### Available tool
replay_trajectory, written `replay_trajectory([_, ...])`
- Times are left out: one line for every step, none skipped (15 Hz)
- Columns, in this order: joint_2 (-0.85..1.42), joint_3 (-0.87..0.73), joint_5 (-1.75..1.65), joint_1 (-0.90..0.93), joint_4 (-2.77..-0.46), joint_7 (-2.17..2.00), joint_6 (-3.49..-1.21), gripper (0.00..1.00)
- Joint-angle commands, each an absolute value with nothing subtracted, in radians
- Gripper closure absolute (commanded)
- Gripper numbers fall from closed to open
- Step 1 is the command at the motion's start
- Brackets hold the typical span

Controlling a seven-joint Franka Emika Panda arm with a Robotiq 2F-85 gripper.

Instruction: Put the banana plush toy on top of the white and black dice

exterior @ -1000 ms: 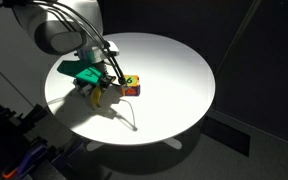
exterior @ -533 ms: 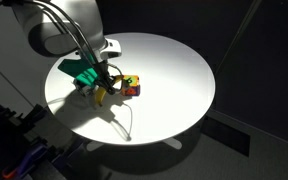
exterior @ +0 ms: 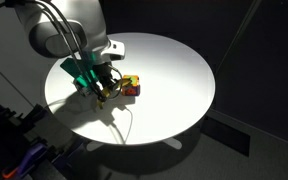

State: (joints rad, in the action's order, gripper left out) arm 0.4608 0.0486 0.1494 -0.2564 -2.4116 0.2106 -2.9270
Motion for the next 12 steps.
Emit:
replay_trajectory([0.460, 0.050, 0.139, -0.260, -2.411, 0.193, -2.925, 0.59])
replay_trajectory([0.459, 0.049, 0.140, -0.259, -2.411, 0.189, -2.925, 0.59])
replay_trajectory([0.459, 0.048, 0.140, -0.259, -2.411, 0.187, -2.925, 0.59])
replay_trajectory([0.459, 0.048, 0.140, -0.258, -2.411, 0.186, -2.925, 0.59])
replay_trajectory([0.459, 0.048, 0.140, -0.258, -2.411, 0.186, -2.925, 0.59])
replay_trajectory([0.459, 0.048, 0.140, -0.258, -2.411, 0.185, -2.925, 0.59])
replay_trajectory([0.459, 0.048, 0.140, -0.258, -2.411, 0.185, -2.925, 0.59])
replay_trajectory([0.459, 0.048, 0.140, -0.258, -2.411, 0.185, -2.925, 0.59])
replay_trajectory([0.459, 0.048, 0.140, -0.257, -2.411, 0.184, -2.925, 0.84])
replay_trajectory([0.451, 0.056, 0.152, -0.264, -2.423, 0.181, -2.929, 0.84])
replay_trajectory([0.443, 0.068, 0.166, -0.276, -2.432, 0.180, -2.928, 0.84])
replay_trajectory([0.438, 0.078, 0.180, -0.287, -2.436, 0.177, -2.923, 0.84])
